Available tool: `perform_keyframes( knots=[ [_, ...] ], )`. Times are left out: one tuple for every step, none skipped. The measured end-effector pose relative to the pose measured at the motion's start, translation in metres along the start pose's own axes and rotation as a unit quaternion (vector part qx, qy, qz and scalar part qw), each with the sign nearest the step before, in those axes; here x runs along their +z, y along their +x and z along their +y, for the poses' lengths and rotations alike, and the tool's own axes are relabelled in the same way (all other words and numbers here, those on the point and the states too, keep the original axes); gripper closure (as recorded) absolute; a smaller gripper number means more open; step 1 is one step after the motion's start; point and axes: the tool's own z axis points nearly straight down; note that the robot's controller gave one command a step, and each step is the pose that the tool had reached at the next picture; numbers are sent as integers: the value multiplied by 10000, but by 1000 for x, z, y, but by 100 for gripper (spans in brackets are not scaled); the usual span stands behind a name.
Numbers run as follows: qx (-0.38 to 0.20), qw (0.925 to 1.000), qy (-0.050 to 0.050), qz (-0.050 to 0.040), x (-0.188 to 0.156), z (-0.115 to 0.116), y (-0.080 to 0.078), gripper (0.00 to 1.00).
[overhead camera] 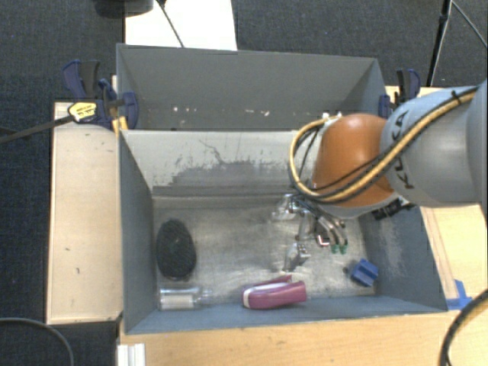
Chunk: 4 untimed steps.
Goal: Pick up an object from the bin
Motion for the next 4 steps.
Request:
perform_keyframes(
  knots=[
    [-676, 9977, -39, -51, -41, 99, -48, 0],
    [-226, 9997, -49, -27, -42, 194, -40, 0],
    [-890, 9960, -17, 22, 7, 222, -45, 0],
    [-861, 9963, -37, -28, 4, 222, -47, 100]
  ],
)
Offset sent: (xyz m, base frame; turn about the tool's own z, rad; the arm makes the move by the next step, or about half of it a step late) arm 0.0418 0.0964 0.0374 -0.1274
